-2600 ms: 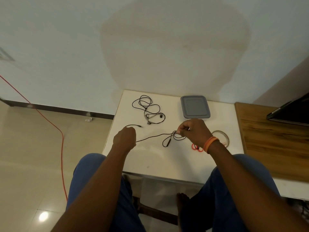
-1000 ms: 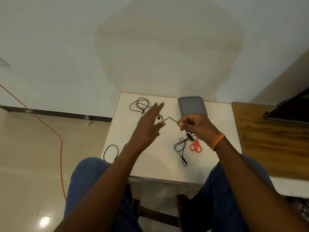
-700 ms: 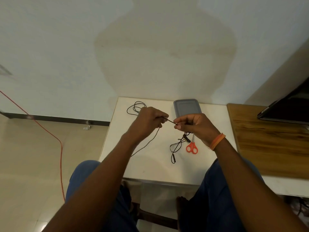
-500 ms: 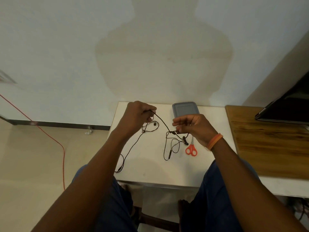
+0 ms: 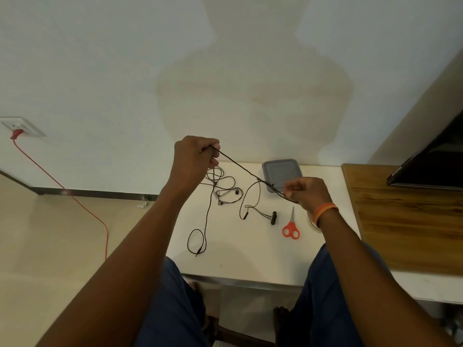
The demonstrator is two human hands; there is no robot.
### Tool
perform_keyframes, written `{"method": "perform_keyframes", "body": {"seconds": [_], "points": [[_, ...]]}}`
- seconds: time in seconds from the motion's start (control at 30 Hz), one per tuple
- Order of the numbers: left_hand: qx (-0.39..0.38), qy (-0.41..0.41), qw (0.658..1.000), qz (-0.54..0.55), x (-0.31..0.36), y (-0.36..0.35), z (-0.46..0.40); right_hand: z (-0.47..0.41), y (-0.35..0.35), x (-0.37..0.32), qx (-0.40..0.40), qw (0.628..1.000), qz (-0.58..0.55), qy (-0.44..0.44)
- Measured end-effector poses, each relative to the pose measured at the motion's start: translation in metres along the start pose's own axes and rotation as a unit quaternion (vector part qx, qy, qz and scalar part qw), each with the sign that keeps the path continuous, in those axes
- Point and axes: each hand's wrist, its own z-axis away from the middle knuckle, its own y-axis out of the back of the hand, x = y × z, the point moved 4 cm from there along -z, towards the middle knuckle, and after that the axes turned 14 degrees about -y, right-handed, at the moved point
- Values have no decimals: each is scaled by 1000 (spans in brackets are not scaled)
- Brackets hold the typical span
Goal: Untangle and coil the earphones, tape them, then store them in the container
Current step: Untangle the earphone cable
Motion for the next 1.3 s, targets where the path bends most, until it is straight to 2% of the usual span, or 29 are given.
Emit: {"method": "perform_keyframes", "body": {"seconds": [0.07,0.13,0.2,0.27,0.33,0.4,0.47,0.53,0.6,0.7,0.77,0.83,0.93,1.07,1.13,1.2,1.3], "points": [[-1,11,1000,-11,-1,2,-2,-6,8,3,48,998,-30,-22],[-14,26,999,-34,-2,-1,0,-4,10,0,44,997,-61,-28],[-45,57,997,-35,-3,-8,3,5,0,-5,-58,984,-161,-51],[-99,86,990,-50,-8,-16,7,15,-14,-11,-161,951,-254,-74],[-208,82,967,-121,-14,-26,13,19,-21,-15,-185,934,-300,-64],[-343,84,923,-155,-21,-39,26,18,-26,-16,-189,919,-342,-54],[-452,94,878,-123,-25,-51,43,17,-29,-16,-195,909,-364,-52],[-511,103,852,-53,-22,-63,59,18,-34,-16,-204,905,-370,-56],[-479,122,869,24,-18,-76,68,20,-40,-16,-216,899,-375,-65],[-313,142,932,112,-15,-94,72,24,-48,-16,-230,894,-378,-77],[-242,111,960,92,-16,-102,71,25,-50,-16,-235,886,-390,-83],[-196,57,979,26,-18,-105,72,27,-49,-16,-238,882,-398,-84],[-130,-12,989,-75,-15,-103,75,30,-49,-17,-241,885,-390,-87],[-71,-66,987,-128,-13,-98,75,34,-52,-18,-249,882,-387,-104],[-55,-84,989,-109,-12,-96,75,34,-52,-18,-251,878,-389,-119],[-74,-86,990,-82,-12,-96,73,33,-53,-17,-248,868,-408,-135],[-83,-52,994,-49,-18,-93,69,30,-50,-14,-207,867,-432,-135]]}}
